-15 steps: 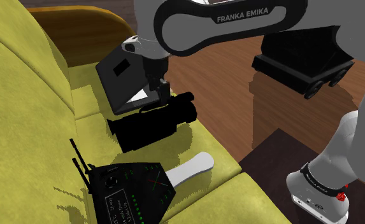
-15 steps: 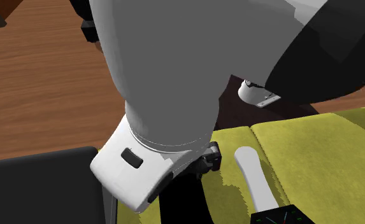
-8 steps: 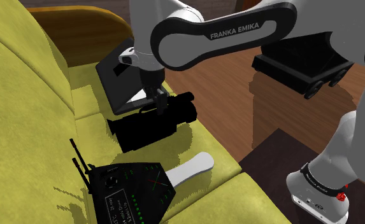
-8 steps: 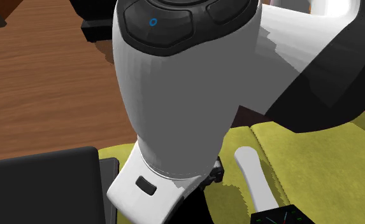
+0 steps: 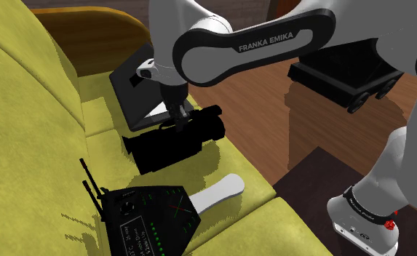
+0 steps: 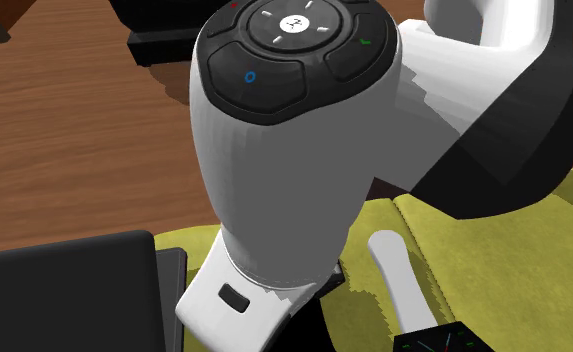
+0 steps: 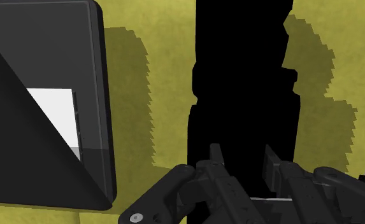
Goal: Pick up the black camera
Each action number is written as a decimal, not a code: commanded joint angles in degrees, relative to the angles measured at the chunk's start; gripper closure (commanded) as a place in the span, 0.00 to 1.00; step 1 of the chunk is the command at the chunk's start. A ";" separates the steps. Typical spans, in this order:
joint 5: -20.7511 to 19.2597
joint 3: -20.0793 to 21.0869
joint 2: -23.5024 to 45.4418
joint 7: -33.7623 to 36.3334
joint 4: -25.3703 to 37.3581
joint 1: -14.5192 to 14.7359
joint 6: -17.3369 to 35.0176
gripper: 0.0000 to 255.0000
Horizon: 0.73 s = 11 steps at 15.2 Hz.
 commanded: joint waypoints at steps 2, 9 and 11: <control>0.00 0.01 0.03 0.00 -0.01 0.01 0.00 1.00; 0.16 0.06 -0.26 -0.22 2.52 0.04 -2.79 1.00; 0.22 0.10 -0.36 -0.29 3.91 0.10 -4.28 1.00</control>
